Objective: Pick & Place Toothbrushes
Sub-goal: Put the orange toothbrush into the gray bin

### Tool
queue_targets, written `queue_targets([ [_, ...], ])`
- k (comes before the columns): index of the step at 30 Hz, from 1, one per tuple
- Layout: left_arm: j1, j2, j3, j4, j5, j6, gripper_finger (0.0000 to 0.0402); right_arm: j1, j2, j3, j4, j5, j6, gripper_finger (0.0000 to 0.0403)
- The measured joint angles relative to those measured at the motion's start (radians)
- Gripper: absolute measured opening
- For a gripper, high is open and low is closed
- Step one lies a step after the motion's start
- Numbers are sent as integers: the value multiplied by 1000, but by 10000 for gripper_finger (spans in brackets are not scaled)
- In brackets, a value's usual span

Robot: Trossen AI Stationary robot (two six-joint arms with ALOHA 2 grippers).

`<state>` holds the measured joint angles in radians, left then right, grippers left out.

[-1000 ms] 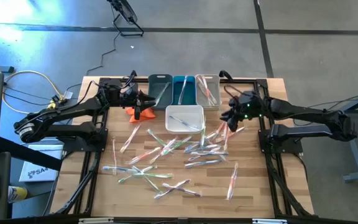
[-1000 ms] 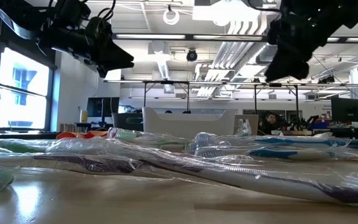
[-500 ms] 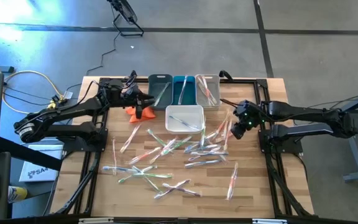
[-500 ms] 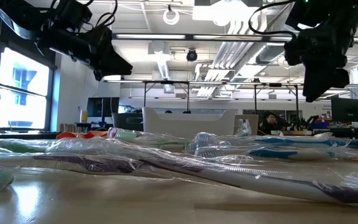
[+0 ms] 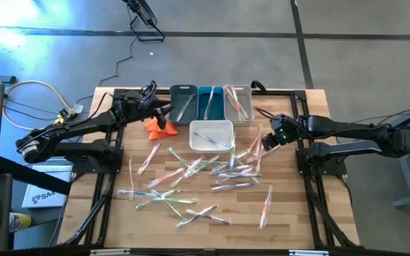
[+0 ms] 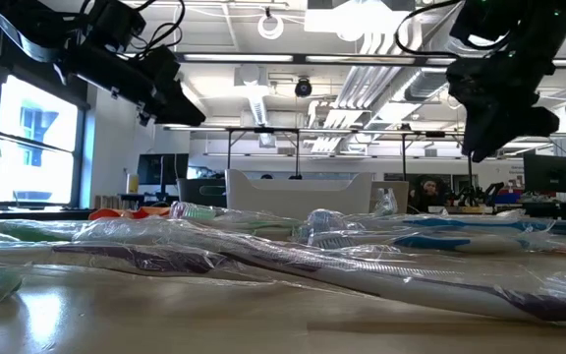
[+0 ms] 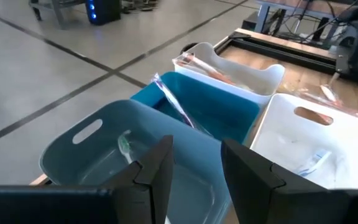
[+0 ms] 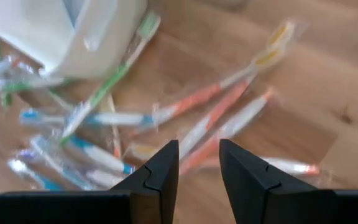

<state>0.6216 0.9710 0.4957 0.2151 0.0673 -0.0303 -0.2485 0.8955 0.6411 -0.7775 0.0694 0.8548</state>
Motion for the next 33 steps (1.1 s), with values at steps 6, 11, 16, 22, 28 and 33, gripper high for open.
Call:
queue_targets([
  [6, 0, 0, 0, -9, 0, 0, 133, 0, 0, 0, 130, 50, -87, 109],
  [11, 0, 0, 0, -9, 0, 0, 133, 0, 0, 0, 254, 59, -204, 109],
  [16, 0, 0, 0, -9, 0, 0, 133, 0, 0, 0, 350, 60, -290, 109],
  [22, 0, 0, 0, -9, 0, -1, 133, 0, 0, 0, 373, 60, -303, 109],
  [28, 0, 0, 0, -9, 0, -1, 133, 0, 0, 0, 371, 60, -319, 109],
  [33, 0, 0, 0, -9, 0, -1, 133, 0, 0, 0, 372, 63, -335, 109],
])
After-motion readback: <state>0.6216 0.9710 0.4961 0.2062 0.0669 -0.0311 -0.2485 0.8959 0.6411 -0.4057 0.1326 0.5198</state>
